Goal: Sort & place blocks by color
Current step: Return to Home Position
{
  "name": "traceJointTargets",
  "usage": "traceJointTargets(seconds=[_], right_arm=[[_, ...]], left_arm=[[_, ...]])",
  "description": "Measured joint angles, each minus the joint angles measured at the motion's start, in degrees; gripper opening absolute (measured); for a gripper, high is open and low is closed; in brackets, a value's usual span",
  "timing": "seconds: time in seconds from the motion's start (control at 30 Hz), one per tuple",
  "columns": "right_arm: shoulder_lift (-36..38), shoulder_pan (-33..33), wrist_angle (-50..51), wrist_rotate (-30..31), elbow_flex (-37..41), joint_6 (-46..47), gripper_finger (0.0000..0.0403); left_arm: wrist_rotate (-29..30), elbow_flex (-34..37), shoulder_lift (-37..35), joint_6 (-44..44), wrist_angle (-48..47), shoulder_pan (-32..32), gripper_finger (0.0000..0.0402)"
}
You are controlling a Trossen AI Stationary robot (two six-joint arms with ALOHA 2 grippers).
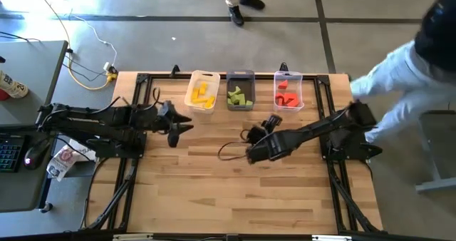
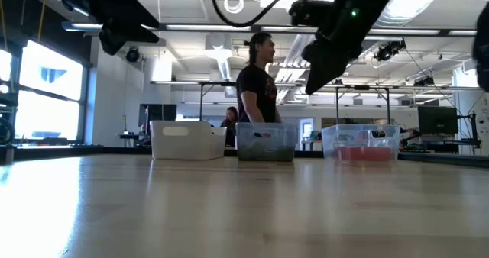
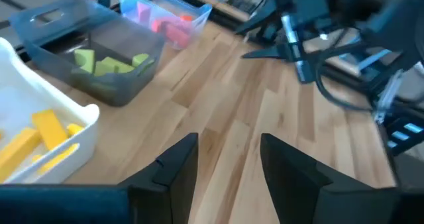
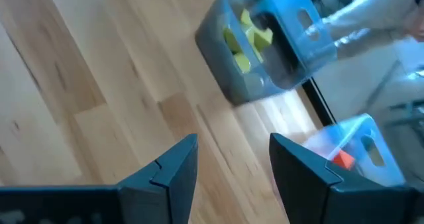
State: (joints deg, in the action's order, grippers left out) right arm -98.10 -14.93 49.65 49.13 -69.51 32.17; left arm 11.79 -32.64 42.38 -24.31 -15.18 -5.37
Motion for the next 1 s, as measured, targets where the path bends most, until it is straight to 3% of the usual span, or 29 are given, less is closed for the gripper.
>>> traceJointTargets(seconds=[0.3, 0.47, 1.0], right_arm=[[16.6, 2.6, -24.6, -6.7, 17.0, -13.8, 0.0174], [25.9, 4.2, -35.0, -10.7, 26.3, -15.9, 0.0174], [49.5, 4.4, -41.7, -13.0, 45.4, -12.9, 0.0174]], left_arm=[[3.6, 12.1, -8.0, -0.5, 9.7, 6.3, 0.0152], [5.9, 16.9, -10.9, 0.9, 14.0, 9.5, 0.0152], [7.1, 28.1, -16.8, 6.4, 28.2, 15.8, 0.0152]])
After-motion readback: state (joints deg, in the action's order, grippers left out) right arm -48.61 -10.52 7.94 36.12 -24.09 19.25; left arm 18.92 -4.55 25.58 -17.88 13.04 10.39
